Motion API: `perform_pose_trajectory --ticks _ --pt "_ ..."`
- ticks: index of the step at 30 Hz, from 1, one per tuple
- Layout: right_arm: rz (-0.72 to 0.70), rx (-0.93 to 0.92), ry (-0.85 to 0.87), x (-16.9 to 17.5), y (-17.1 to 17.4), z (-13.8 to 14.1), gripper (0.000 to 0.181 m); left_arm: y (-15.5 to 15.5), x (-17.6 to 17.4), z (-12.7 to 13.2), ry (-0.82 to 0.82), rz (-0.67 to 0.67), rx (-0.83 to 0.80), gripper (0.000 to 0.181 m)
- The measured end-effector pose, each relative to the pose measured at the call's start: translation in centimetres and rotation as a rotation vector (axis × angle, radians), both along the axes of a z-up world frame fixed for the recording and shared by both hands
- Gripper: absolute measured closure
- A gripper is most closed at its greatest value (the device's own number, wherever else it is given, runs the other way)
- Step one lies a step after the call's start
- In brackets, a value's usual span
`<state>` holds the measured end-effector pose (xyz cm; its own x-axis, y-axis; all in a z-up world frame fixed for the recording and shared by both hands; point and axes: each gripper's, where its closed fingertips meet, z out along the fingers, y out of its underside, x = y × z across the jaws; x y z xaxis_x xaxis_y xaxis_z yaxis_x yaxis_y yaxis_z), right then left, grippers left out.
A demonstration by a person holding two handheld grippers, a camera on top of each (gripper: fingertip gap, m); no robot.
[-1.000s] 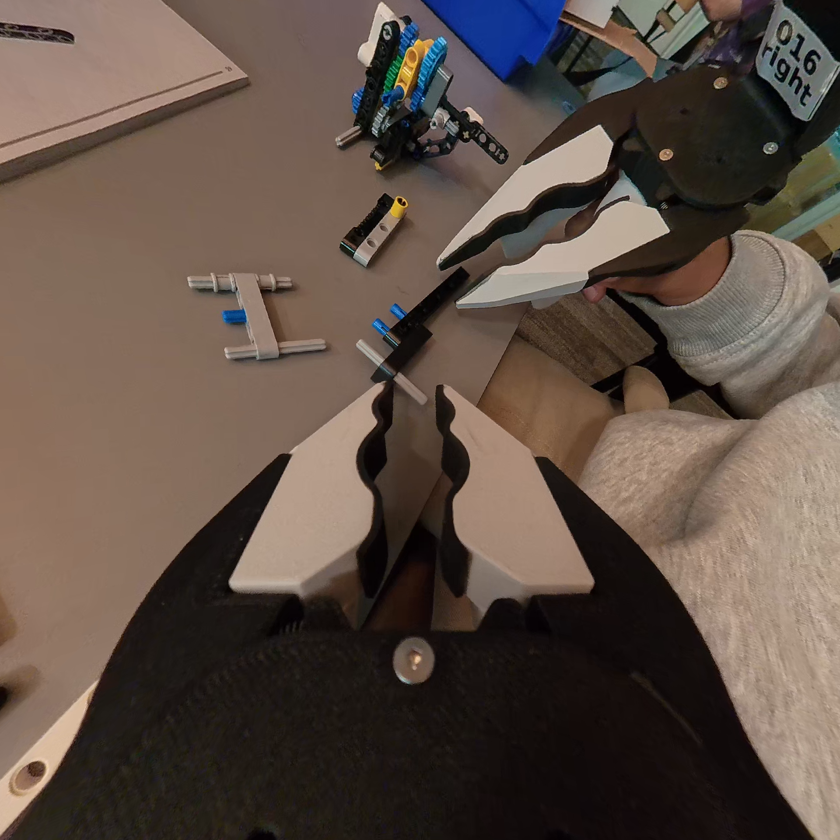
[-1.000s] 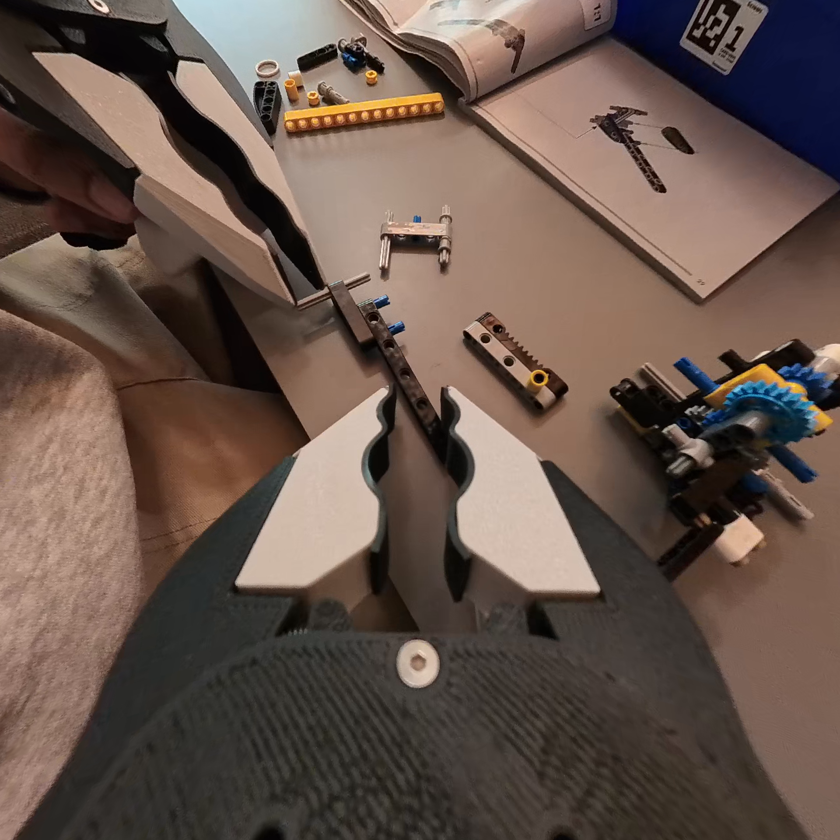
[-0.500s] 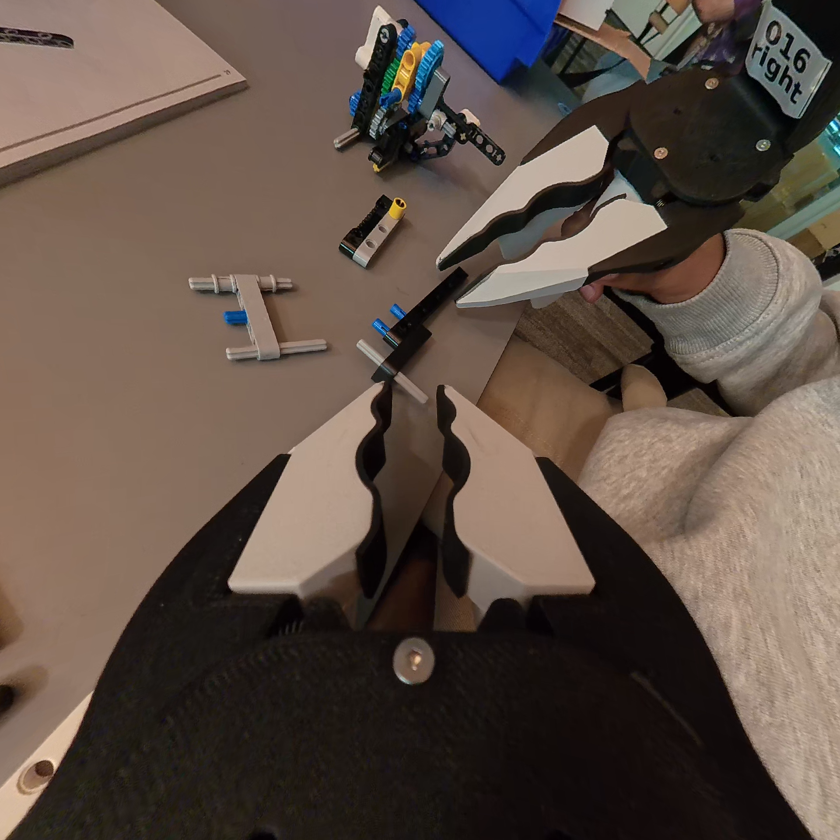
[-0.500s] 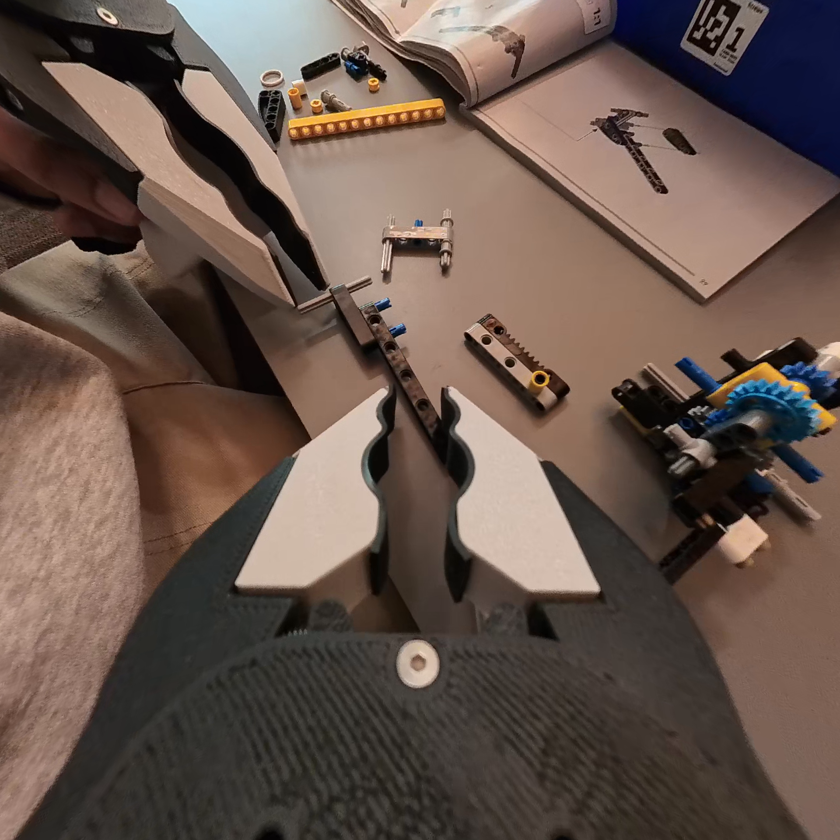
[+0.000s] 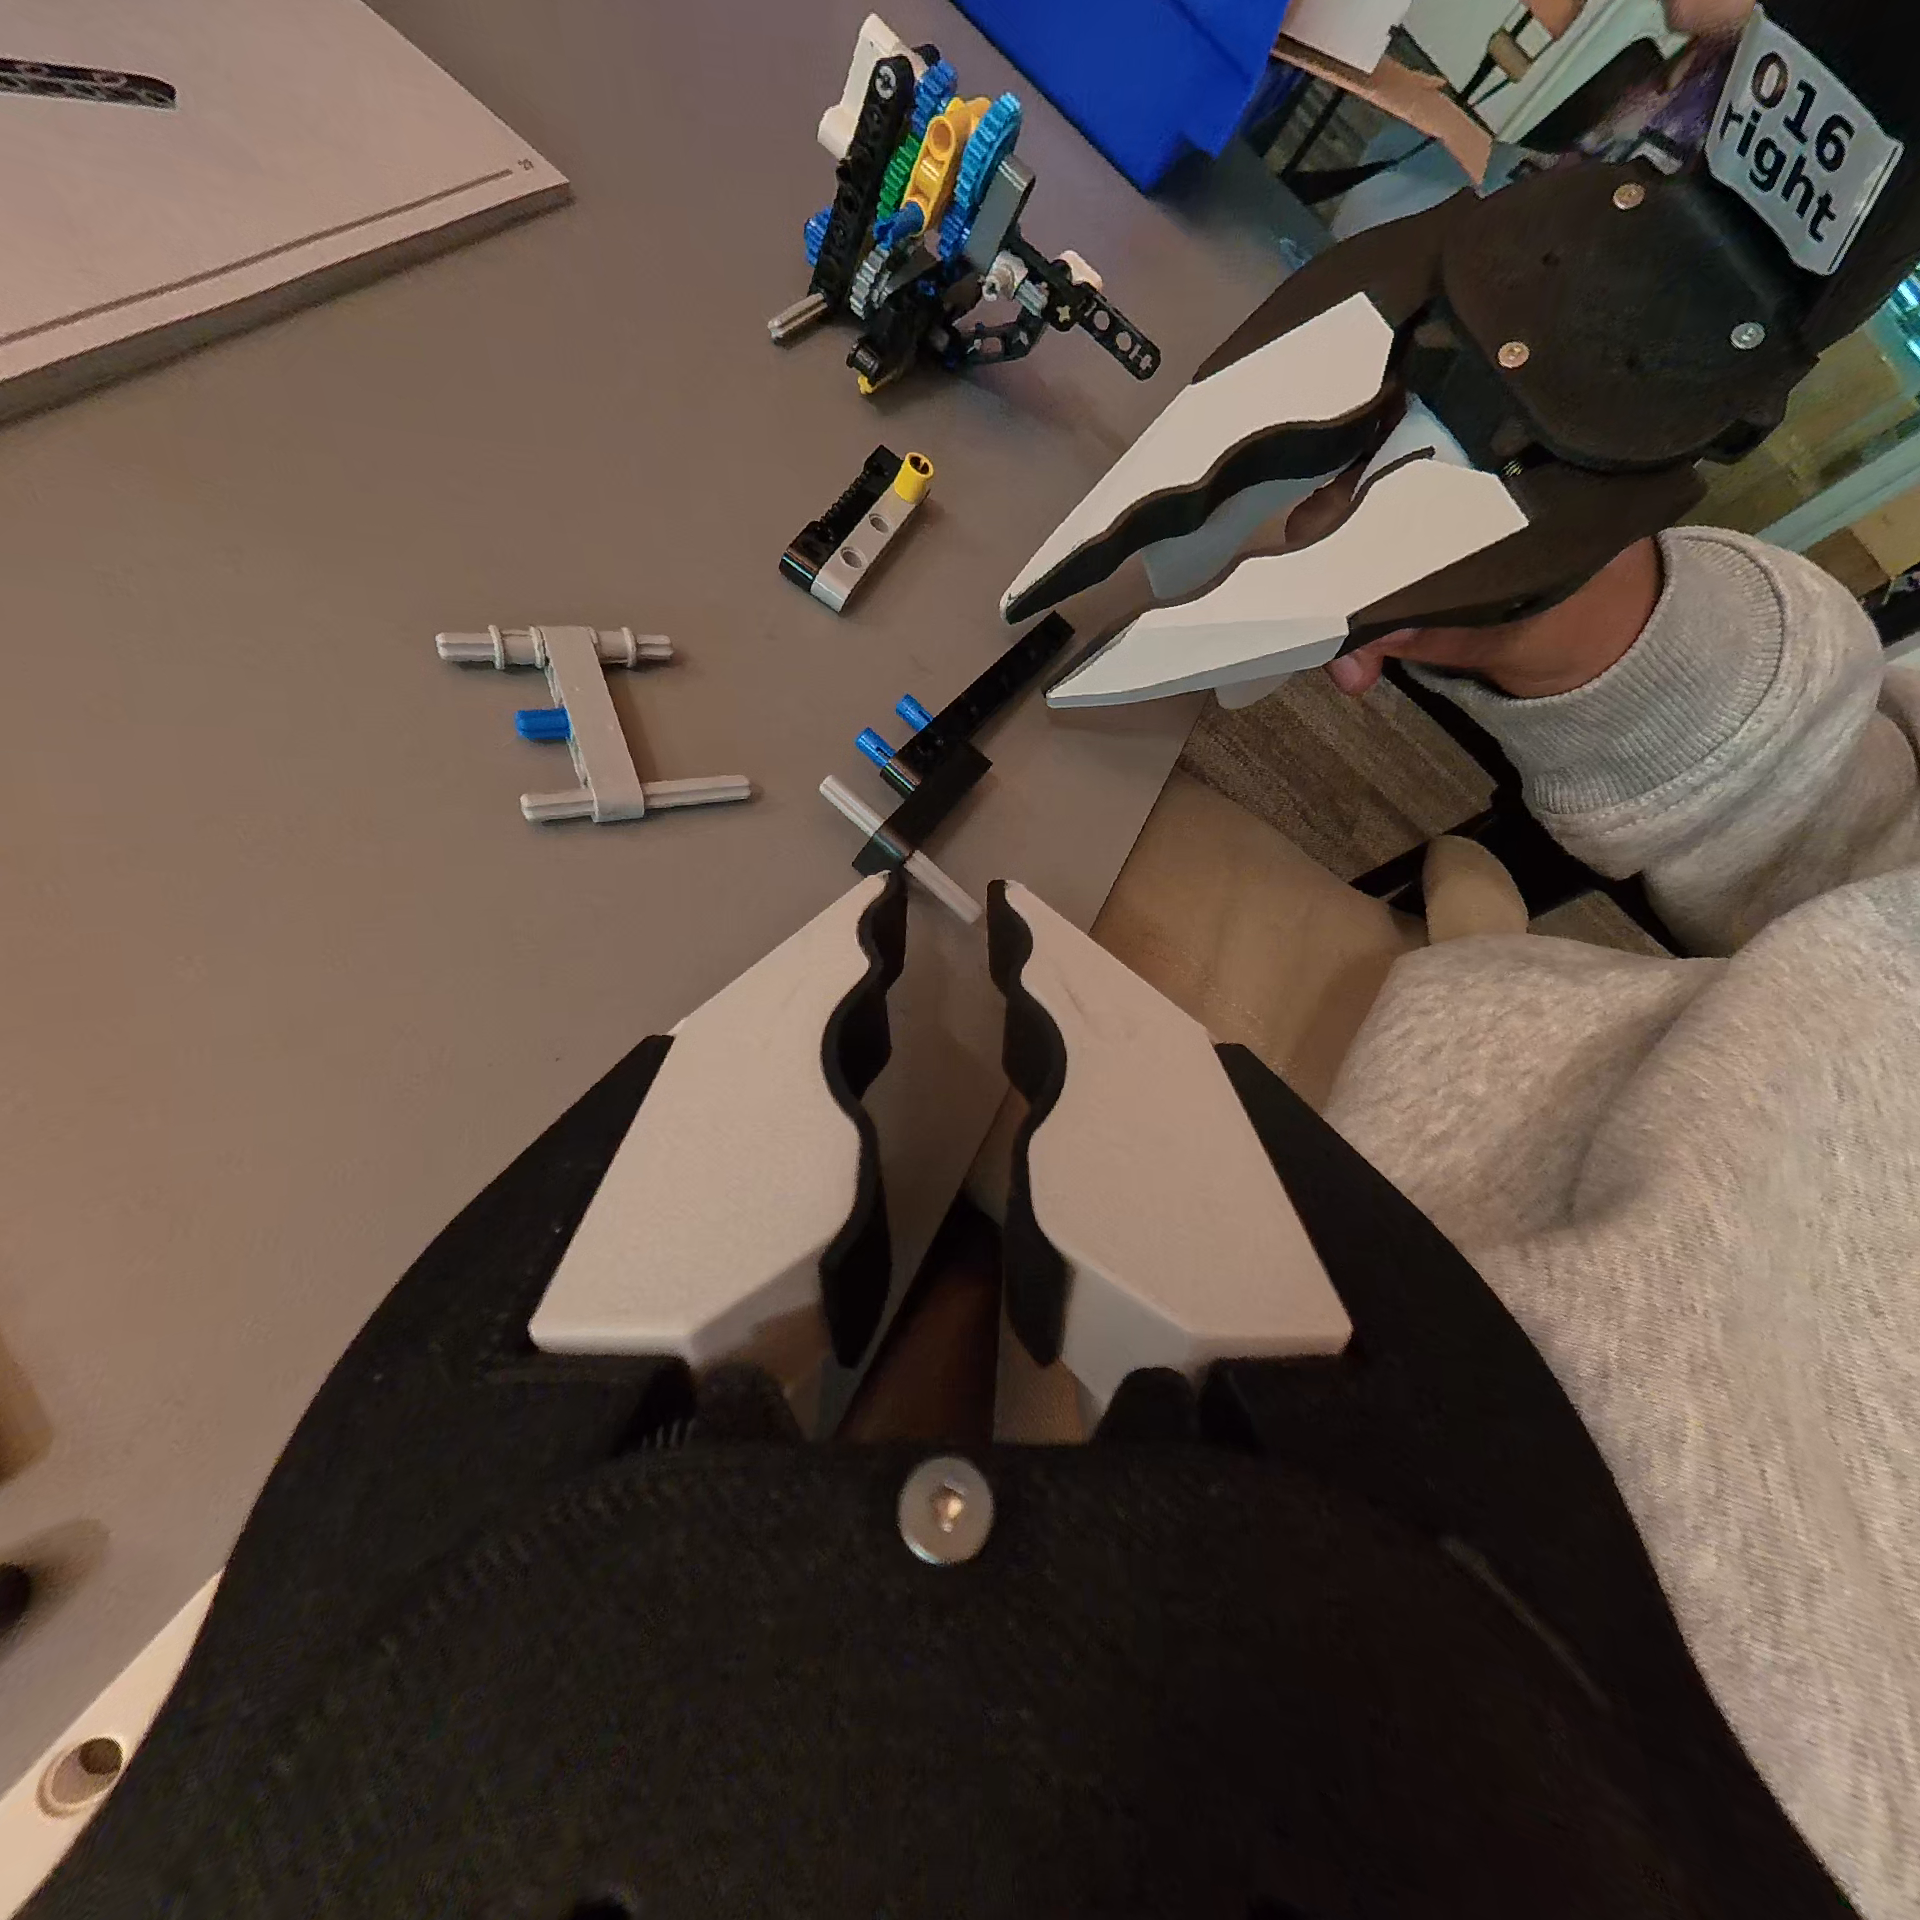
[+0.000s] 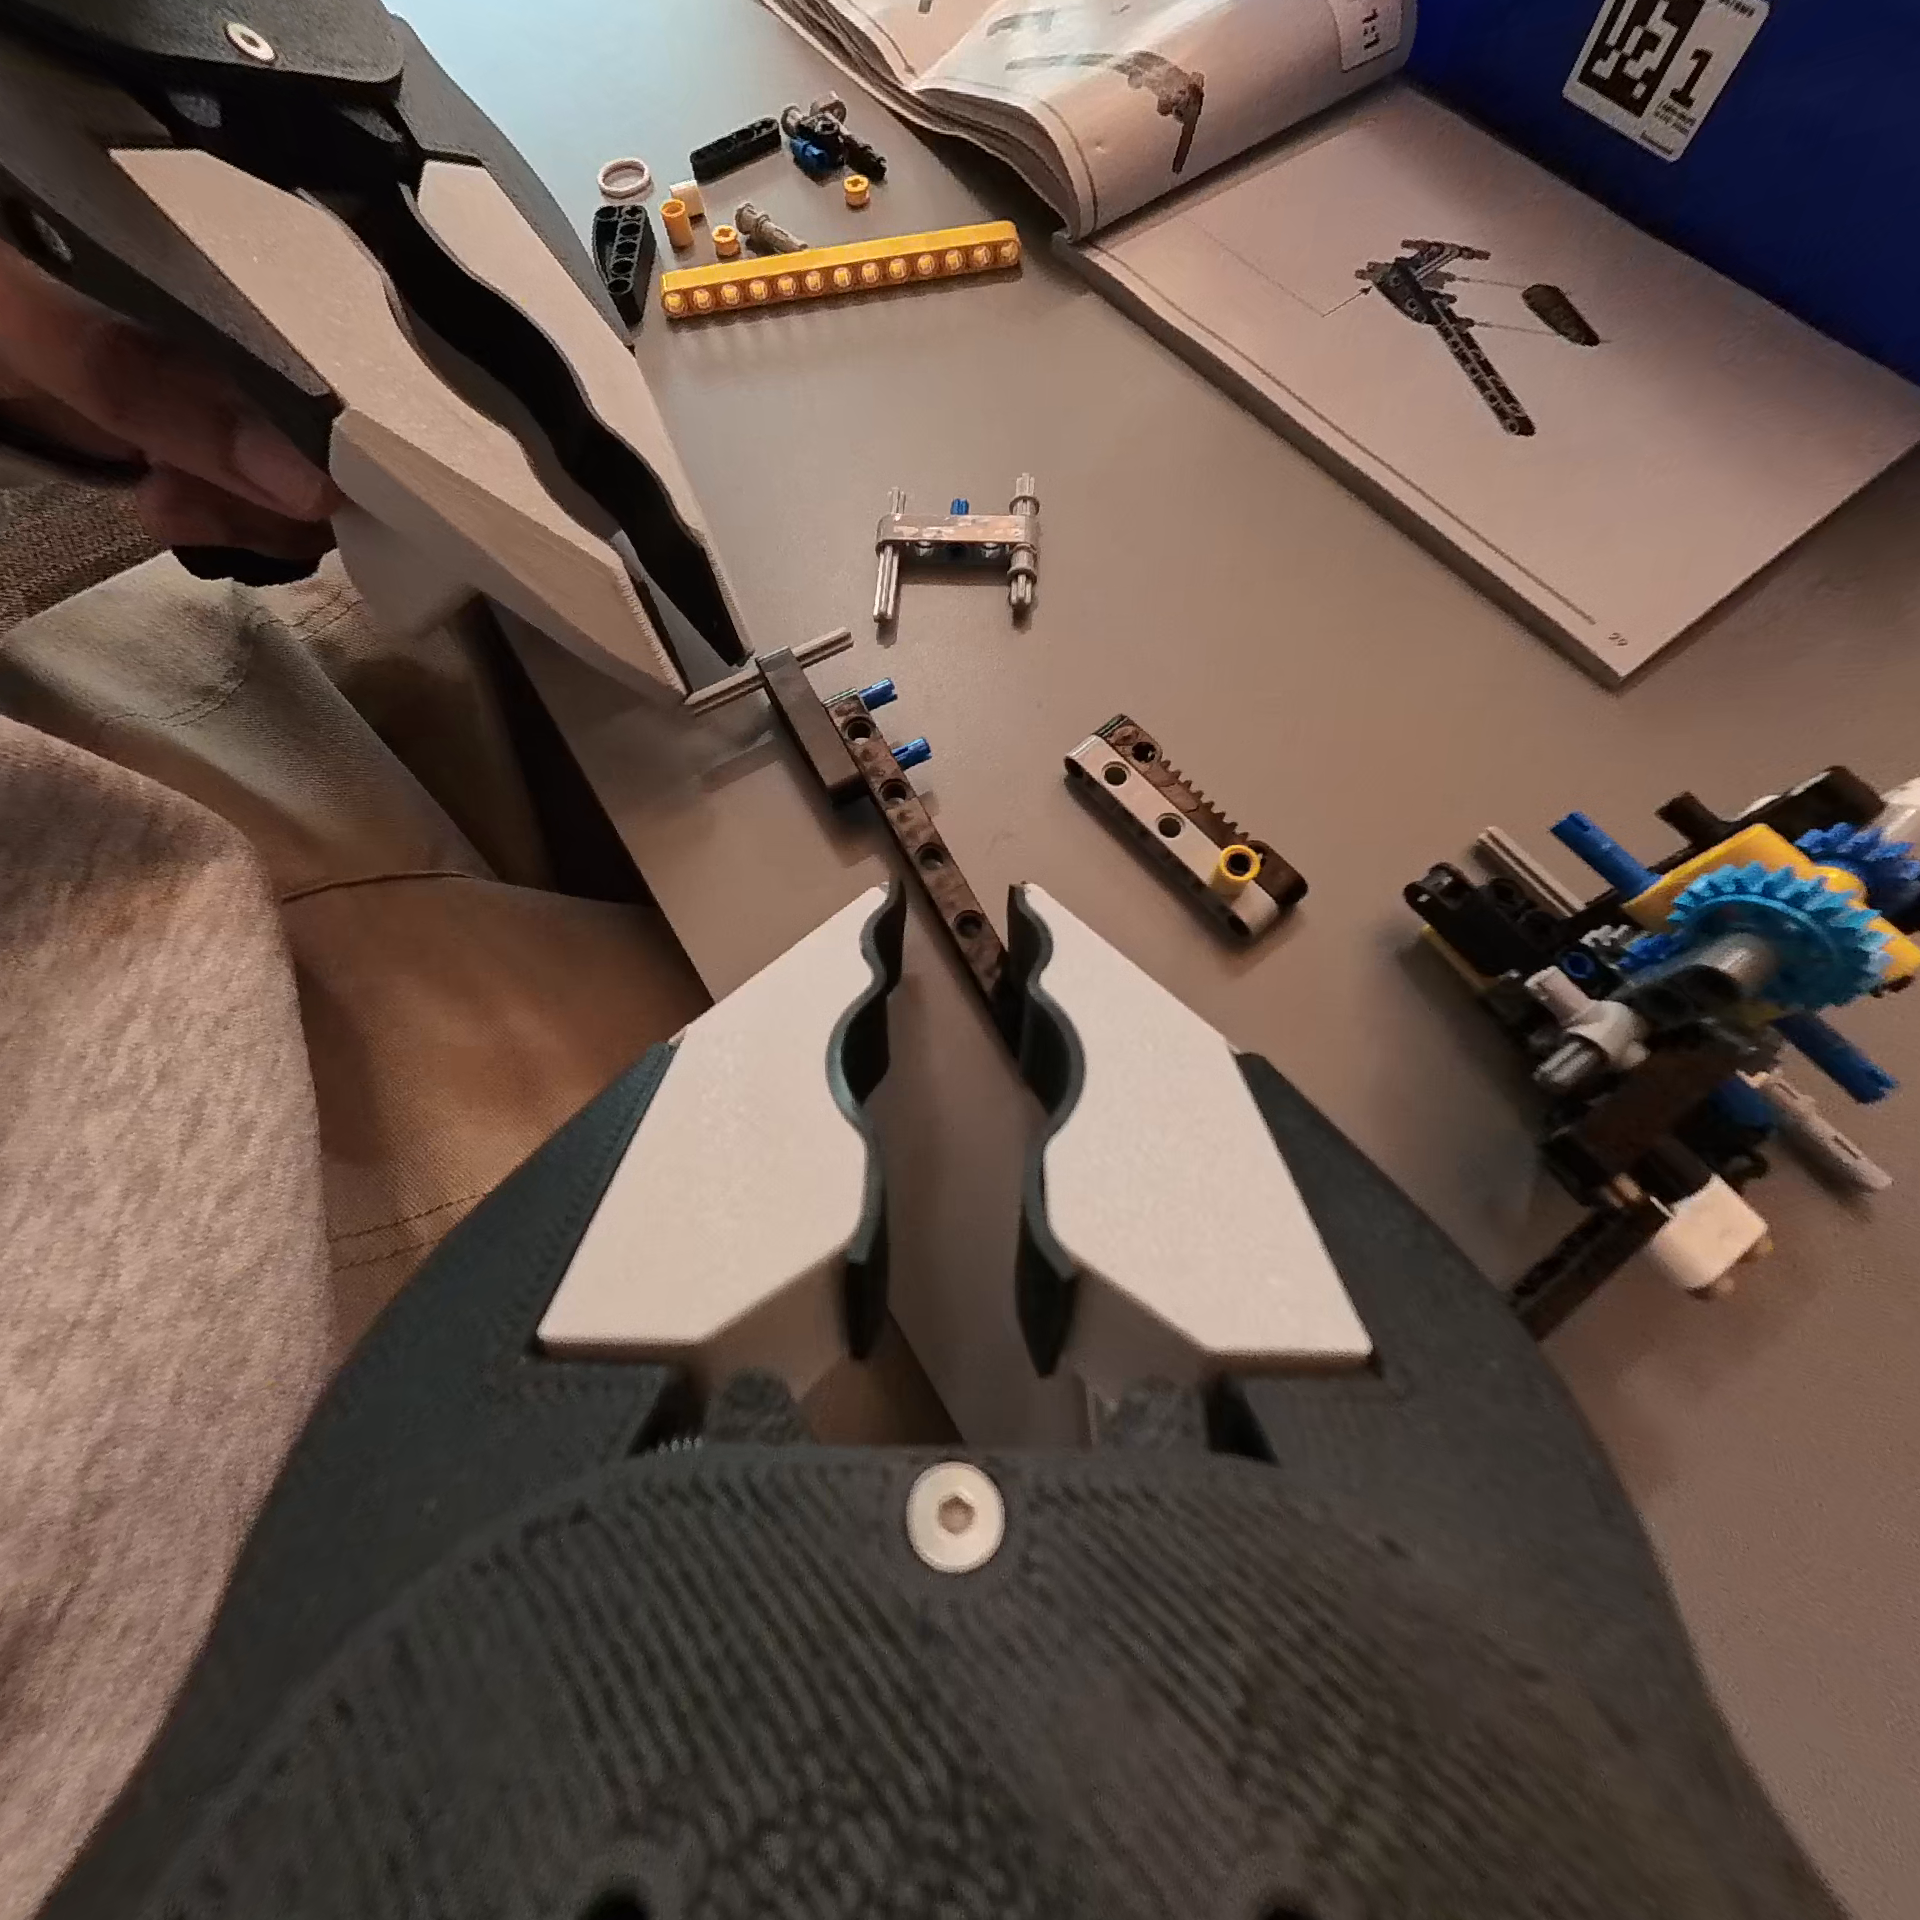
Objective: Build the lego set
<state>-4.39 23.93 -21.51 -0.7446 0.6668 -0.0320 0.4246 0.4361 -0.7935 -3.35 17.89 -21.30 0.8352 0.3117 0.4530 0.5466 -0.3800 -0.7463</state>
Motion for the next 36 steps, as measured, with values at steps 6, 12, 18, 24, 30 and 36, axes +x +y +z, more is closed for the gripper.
perform_pose_trajectory --ticks 6,12,18,24,30,36 --pt "0.000 -0.004 0.001 0.01 -0.01 0.08 0.163 0.00 0.01 -0.01 -0.001 -0.001 0.000 0.170" --pt "0.001 -0.007 0.004 0.01 -0.03 0.16 0.163 0.00 0.03 0.01 0.001 -0.003 0.001 0.170" --pt "0.004 -0.020 -0.002 0.08 -0.08 0.26 0.164 -0.03 -0.01 0.06 -0.003 -0.001 0.007 0.169" --pt "0.005 -0.021 -0.003 0.11 -0.11 0.26 0.164 -0.04 -0.07 0.08 -0.002 0.000 0.010 0.169" --pt "0.004 -0.025 -0.003 0.09 -0.09 0.30 0.164 -0.10 -0.24 0.14 0.000 0.007 0.016 0.169" --pt "0.004 -0.028 -0.005 0.07 -0.10 0.28 0.164 -0.19 -0.47 0.23 0.003 0.017 0.024 0.168"
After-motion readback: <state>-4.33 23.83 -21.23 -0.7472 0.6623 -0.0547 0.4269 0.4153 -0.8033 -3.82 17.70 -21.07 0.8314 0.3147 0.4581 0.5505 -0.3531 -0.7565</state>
